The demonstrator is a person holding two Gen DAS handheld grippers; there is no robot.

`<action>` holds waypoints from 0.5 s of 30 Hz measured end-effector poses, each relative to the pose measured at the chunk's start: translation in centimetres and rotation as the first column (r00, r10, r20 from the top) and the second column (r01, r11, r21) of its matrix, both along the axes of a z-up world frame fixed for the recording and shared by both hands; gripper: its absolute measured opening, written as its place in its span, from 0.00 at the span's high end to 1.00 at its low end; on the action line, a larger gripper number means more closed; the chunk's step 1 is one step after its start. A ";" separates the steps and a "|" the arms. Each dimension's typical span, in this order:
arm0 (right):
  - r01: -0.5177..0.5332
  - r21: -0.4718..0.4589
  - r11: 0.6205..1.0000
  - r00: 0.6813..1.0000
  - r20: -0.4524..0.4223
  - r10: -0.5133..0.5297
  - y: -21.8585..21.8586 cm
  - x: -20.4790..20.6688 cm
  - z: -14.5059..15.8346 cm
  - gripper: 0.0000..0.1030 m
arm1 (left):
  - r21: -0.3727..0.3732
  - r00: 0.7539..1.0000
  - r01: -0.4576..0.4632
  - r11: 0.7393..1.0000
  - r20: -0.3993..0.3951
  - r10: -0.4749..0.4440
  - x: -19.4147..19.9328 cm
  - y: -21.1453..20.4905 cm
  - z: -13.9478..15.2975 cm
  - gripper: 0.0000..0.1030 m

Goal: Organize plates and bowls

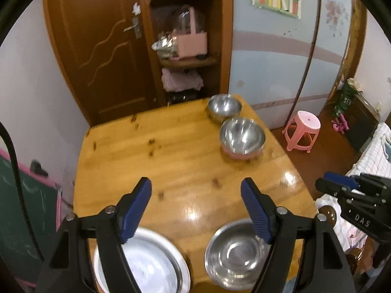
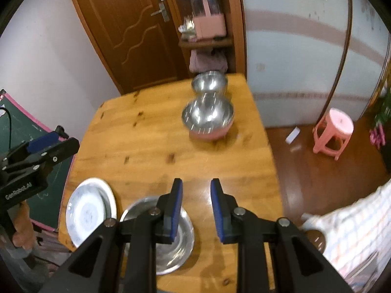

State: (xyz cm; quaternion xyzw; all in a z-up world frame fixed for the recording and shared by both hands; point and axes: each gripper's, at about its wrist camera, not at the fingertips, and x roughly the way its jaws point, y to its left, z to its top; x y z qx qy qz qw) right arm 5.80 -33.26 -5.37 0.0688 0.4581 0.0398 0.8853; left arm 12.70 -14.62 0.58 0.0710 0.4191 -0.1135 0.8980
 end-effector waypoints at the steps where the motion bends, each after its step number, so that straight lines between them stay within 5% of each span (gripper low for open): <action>1: 0.002 -0.013 1.000 1.000 0.010 -0.002 -0.4 0.6 0.6 0.76 | 0.003 1.000 0.005 1.000 0.003 -0.005 0.6 -0.4 0.3 0.19; 5: 0.038 -0.063 0.997 0.999 0.038 -0.036 -2.2 3.2 1.9 0.58 | 0.011 1.000 0.020 1.000 -0.010 -0.020 4.0 -1.9 1.0 0.19; 15: 0.112 0.005 0.994 0.992 -0.064 -0.111 -7.0 12.3 -0.2 0.57 | 0.003 0.995 0.044 0.999 -0.093 -0.044 12.9 -5.5 -3.4 0.19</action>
